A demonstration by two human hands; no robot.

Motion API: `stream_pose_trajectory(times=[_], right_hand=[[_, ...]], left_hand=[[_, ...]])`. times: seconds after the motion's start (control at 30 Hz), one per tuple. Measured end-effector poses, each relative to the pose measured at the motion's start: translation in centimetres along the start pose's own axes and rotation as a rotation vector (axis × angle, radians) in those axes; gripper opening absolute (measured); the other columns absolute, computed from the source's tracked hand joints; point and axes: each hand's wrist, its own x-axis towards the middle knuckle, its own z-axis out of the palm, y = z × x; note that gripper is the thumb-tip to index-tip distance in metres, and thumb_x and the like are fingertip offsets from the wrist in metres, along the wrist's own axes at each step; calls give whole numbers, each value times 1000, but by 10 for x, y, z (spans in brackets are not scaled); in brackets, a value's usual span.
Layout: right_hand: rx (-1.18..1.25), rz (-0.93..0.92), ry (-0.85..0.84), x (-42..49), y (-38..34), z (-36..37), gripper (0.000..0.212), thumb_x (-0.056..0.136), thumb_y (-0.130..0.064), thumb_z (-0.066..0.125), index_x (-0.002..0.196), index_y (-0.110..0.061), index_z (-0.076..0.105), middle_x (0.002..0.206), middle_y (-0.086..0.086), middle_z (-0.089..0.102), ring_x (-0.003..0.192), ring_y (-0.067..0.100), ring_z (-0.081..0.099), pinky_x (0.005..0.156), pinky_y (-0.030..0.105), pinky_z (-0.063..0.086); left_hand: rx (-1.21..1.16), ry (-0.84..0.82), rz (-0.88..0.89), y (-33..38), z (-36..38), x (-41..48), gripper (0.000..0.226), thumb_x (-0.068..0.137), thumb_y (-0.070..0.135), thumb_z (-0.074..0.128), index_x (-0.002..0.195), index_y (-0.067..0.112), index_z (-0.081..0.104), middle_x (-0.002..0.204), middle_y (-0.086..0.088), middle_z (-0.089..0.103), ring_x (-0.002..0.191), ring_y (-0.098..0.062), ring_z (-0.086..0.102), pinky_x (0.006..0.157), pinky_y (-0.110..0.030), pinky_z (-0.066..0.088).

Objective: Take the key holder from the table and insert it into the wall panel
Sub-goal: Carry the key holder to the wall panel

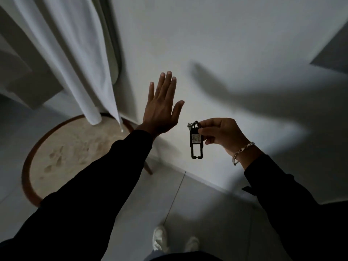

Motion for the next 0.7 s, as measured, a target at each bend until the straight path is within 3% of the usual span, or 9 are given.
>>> stream_pose_trajectory(times=[0.4, 0.7], right_hand=[[-18, -179, 267, -59, -54, -89, 21, 78, -1, 73, 98, -4, 72, 91, 21, 74, 73, 27, 69, 56, 23, 59], [-48, -293, 295, -109, -76, -180, 18, 77, -2, 74, 92, -11, 74, 73, 1, 78, 69, 19, 74, 56, 21, 58]], left_hand=[[-90, 85, 396, 123, -7, 100, 69, 103, 42, 31, 156, 0, 20, 168, -20, 15, 157, -35, 8, 129, -57, 9], [-130, 214, 510, 219, 9, 126, 66, 103, 35, 37, 155, -2, 22, 166, -24, 18, 156, -37, 10, 128, -57, 8]])
